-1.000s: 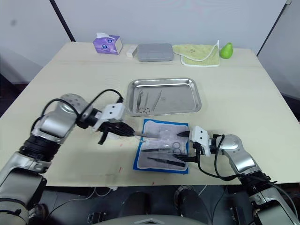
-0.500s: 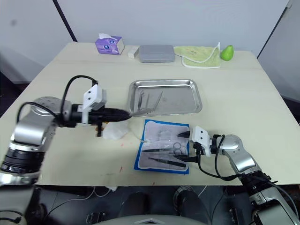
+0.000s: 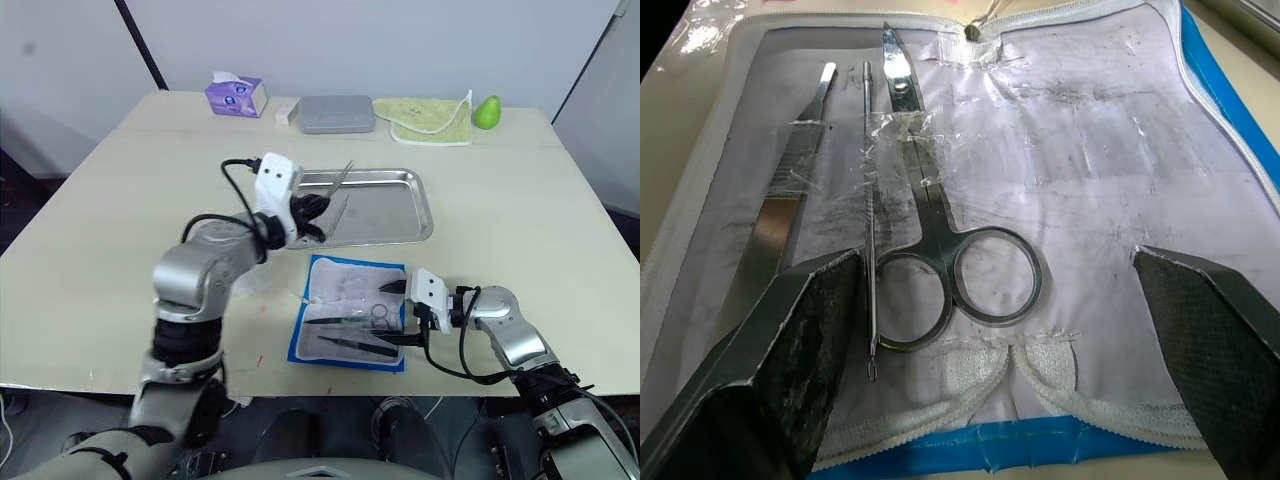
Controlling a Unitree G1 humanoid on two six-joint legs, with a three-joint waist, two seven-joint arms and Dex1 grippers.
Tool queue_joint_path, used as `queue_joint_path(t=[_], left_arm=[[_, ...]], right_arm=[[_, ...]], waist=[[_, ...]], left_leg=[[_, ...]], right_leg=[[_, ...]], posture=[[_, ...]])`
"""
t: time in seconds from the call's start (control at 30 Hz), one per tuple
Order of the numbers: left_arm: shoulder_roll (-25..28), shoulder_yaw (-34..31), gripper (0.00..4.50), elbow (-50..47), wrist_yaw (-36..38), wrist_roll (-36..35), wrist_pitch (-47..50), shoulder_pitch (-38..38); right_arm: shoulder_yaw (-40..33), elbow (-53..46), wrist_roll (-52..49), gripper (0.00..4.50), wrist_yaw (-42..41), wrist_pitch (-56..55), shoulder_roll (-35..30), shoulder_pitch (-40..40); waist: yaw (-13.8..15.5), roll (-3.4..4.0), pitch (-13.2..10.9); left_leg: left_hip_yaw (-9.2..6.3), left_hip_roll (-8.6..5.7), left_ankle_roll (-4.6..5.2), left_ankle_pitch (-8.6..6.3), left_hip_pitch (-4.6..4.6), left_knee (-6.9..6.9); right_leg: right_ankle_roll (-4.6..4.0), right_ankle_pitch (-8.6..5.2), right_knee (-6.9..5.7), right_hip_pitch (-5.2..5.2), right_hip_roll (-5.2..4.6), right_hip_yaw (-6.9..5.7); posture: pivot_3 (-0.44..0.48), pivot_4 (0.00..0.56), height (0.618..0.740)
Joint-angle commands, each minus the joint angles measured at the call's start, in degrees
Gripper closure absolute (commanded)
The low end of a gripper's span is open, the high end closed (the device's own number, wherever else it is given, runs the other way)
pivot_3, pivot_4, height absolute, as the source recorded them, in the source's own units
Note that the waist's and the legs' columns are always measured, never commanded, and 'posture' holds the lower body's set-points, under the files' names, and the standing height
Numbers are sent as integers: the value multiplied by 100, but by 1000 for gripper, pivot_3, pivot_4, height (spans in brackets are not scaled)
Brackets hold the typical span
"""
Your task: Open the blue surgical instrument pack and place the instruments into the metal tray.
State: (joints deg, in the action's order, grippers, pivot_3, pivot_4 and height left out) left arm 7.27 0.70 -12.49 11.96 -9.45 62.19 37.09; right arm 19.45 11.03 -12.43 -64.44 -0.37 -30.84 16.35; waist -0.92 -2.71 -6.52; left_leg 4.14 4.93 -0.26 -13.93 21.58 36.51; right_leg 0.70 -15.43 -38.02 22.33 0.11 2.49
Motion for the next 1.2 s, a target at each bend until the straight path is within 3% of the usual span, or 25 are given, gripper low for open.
queue_joint_path(t=[0.03, 0.37, 0.97, 1.0, 1.07, 1.13, 1.2], left_arm=[[-362, 74, 4474, 434, -586, 278, -116, 277], [-1191, 132, 4474, 2108, -1353, 599, -1003, 778], [-1392, 2, 4474, 2909, -1686, 680, -1382, 881], [-1395, -15, 3599, 2932, -1680, 672, -1379, 891], [-1393, -21, 2706, 2951, -1687, 669, -1375, 894], [-1395, -29, 2006, 2963, -1695, 661, -1355, 894], [-1395, -33, 1603, 2969, -1695, 654, -1334, 891]], right_arm=[[421, 746, 763, 0, 112, 542, -240, -369], [420, 668, 747, 0, 124, 581, -250, -410], [403, 733, 754, 0, 181, 573, -200, -366], [402, 736, 755, 0, 182, 570, -202, -366], [396, 730, 752, 0, 187, 569, -206, -378], [390, 727, 749, 0, 192, 567, -209, -388], [388, 720, 748, 0, 196, 567, -211, -397]], waist=[[7, 2, 1], [9, 3, 3], [3, 5, 1], [3, 5, 1], [3, 5, 1], [3, 5, 1], [3, 5, 1]], left_leg=[[-1, -3, 0, 0, 0, 0], [-10, -12, 0, 0, -1, 0], [-11, -13, -1, -1, 1, -2], [-11, -13, -1, -1, 1, -2], [-11, -13, -1, -1, 1, -2], [-11, -13, -1, -1, 1, -2], [-12, -13, -1, -1, 1, -2]], right_leg=[[1, 0, 0, 0, 0, 0], [9, -3, 6, -9, -6, -9], [13, -5, 8, -8, -6, -12], [13, -5, 8, -8, -7, -12], [13, -5, 8, -8, -7, -12], [13, -5, 8, -8, -7, -12], [13, -6, 8, -8, -7, -12]], posture=[[0, 150, 740], [0, 150, 740], [0, 150, 740], [0, 150, 740], [0, 150, 740], [0, 150, 740], [0, 150, 740]])
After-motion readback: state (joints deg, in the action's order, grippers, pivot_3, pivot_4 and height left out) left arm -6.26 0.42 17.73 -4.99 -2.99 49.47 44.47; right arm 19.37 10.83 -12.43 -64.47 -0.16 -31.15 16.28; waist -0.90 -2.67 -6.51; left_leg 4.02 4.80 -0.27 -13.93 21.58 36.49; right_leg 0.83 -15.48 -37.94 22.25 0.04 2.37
